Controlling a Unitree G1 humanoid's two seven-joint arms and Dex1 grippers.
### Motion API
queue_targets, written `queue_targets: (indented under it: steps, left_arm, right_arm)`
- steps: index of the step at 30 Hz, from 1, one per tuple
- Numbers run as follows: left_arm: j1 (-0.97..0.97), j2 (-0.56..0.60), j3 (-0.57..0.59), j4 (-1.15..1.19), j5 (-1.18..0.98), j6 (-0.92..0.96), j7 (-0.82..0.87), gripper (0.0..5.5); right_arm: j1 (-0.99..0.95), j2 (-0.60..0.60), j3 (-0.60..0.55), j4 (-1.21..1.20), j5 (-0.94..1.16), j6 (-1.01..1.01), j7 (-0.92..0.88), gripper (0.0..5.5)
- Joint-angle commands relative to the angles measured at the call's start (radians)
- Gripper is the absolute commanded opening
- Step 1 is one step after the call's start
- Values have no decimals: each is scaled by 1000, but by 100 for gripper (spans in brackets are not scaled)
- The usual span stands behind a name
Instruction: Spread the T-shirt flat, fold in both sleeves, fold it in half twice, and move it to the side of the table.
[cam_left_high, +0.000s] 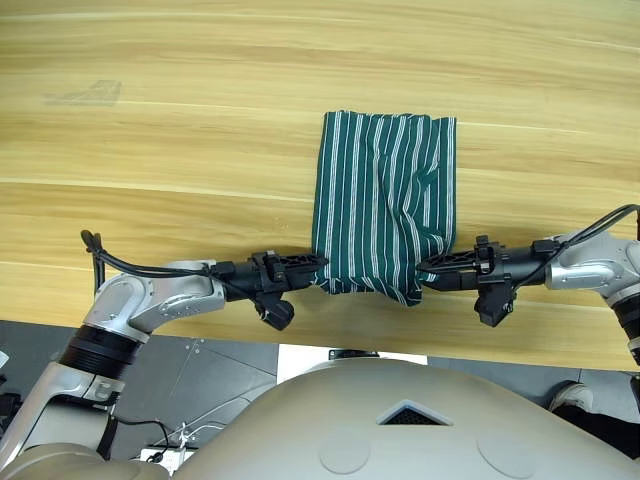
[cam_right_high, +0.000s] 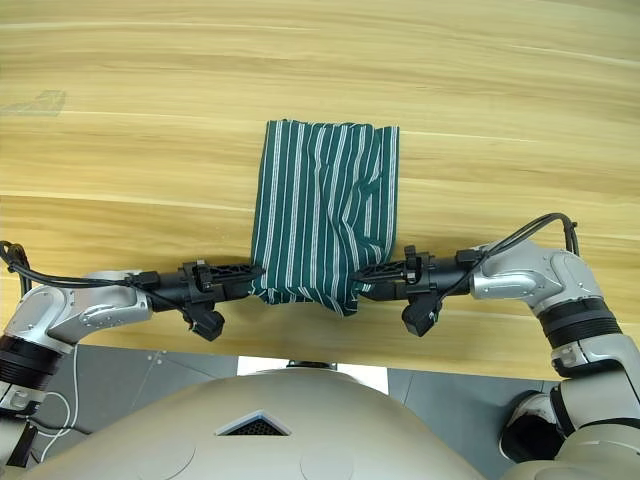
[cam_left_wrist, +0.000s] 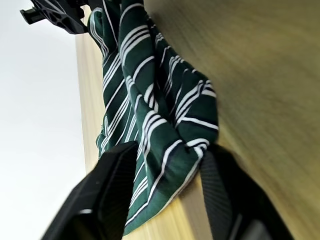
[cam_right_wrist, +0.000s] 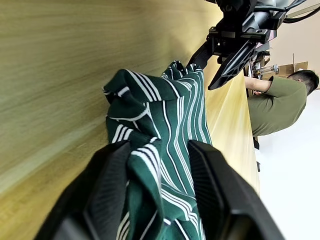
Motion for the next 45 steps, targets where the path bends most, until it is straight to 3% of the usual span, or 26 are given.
queue_targets:
  steps: [1, 4, 9, 11, 25, 30, 45]
  left_arm:
    - [16, 16, -23, 29, 61, 19, -21, 153]
    - [16, 14, -26, 29, 64, 21, -17, 93]
    - [29, 12, -31, 14, 66, 30, -13, 39]
    - [34, 10, -33, 8, 66, 33, -13, 12]
    - [46, 15, -39, -7, 33, 50, -29, 8]
    - [47, 14, -39, -8, 36, 52, -27, 8]
    - [55, 12, -37, 0, 48, 61, -14, 8]
  right_arm:
    - [-16, -15, 7, 17, 6, 3, -4, 131]
    - [-8, -15, 9, 32, -1, -3, -9, 69]
    - [21, -46, 50, 158, 45, 18, 15, 2]
    - [36, -59, 93, 193, 121, 58, 53, 0]
    - [71, -37, 187, 264, 417, 210, 265, 0]
    - [76, -36, 175, 250, 461, 200, 292, 110]
    - [75, -76, 162, 302, 514, 174, 366, 332]
